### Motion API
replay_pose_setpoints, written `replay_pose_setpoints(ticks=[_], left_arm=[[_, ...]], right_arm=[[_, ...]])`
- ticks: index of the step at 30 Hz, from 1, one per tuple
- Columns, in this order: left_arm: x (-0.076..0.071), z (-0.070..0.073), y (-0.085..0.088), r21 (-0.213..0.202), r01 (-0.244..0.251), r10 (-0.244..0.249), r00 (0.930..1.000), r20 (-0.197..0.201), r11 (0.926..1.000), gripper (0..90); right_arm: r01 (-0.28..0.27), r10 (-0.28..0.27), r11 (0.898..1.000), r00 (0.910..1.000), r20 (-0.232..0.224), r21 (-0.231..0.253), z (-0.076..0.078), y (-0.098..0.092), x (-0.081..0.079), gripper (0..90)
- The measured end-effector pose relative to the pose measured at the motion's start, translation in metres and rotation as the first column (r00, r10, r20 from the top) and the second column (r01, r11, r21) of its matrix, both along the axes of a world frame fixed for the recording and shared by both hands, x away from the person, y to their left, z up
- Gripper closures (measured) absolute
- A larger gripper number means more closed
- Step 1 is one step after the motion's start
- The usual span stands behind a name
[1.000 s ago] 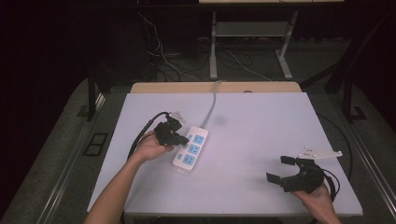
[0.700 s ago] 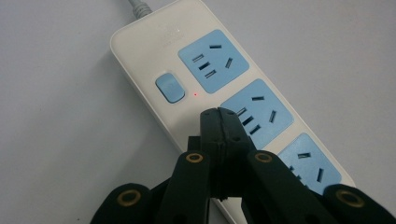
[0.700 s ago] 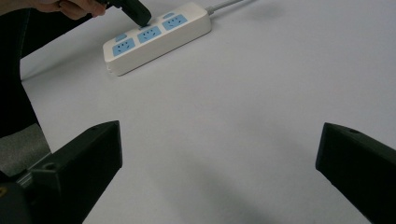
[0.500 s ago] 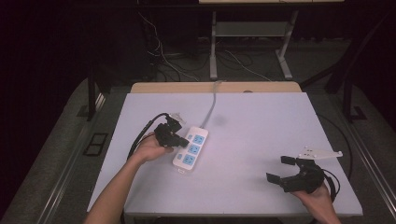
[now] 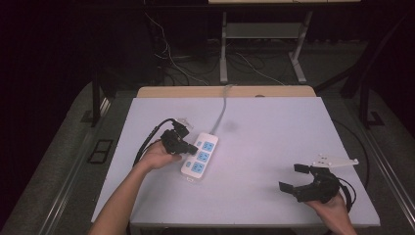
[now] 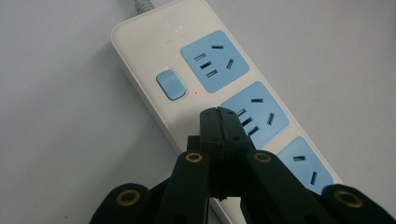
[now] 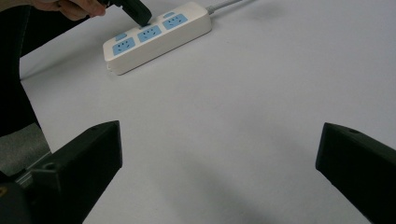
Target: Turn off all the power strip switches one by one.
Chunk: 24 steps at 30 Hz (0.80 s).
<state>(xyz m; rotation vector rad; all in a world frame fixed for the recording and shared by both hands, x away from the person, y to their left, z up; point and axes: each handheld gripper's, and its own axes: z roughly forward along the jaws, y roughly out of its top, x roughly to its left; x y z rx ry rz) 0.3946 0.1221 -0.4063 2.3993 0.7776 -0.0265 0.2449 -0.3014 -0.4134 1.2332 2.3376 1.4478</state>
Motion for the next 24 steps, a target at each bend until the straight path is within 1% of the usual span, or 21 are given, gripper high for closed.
replay_pose_setpoints(ticks=[2, 5, 10, 15, 17, 20, 21, 24], left_arm=[[-0.0004, -0.0005, -0.0005, 0.004, -0.004, 0.004, 1.0000, 0.002, 1.0000, 89.5], [0.0009, -0.0019, 0.0007, -0.009, -0.025, 0.025, 0.9995, -0.021, 0.9996, 89.5], [-0.0015, -0.0006, -0.0013, 0.013, -0.016, 0.016, 0.9999, 0.001, 0.9998, 89.5], [-0.0021, -0.0004, -0.0017, 0.017, -0.015, 0.015, 0.9999, 0.008, 0.9997, 89.4], [-0.0035, -0.0011, -0.0009, 0.007, -0.019, 0.019, 0.9997, 0.016, 0.9998, 89.4], [-0.0058, -0.0034, 0.0023, -0.024, -0.038, 0.038, 0.9990, 0.024, 0.9990, 89.4], [-0.0060, -0.0036, 0.0026, -0.027, -0.038, 0.039, 0.9989, 0.025, 0.9989, 89.4], [-0.0056, -0.0029, 0.0020, -0.019, -0.035, 0.035, 0.9991, 0.024, 0.9992, 89.4]], right_arm=[[0.001, -0.001, 1.000, 1.0000, -0.002, -0.003, -0.0003, 0.0003, 0.0003, 0.4], [0.002, -0.002, 1.000, 1.0000, -0.002, -0.009, -0.0001, 0.0008, 0.0006, 0.4], [0.004, -0.004, 1.000, 1.0000, 0.003, -0.006, 0.0009, 0.0005, -0.0001, 0.4], [0.002, -0.002, 1.000, 1.0000, 0.002, -0.007, 0.0009, 0.0009, 0.0001, 0.4], [0.001, -0.001, 1.000, 1.0000, 0.001, -0.007, 0.0005, 0.0011, 0.0006, 0.4], [0.002, -0.002, 1.000, 1.0000, 0.001, -0.008, 0.0001, 0.0008, 0.0015, 0.4], [0.002, -0.002, 1.000, 1.0000, 0.000, -0.010, -0.0001, 0.0006, 0.0018, 0.4], [0.005, -0.005, 1.000, 1.0000, 0.000, -0.009, -0.0003, 0.0002, 0.0023, 0.4]])
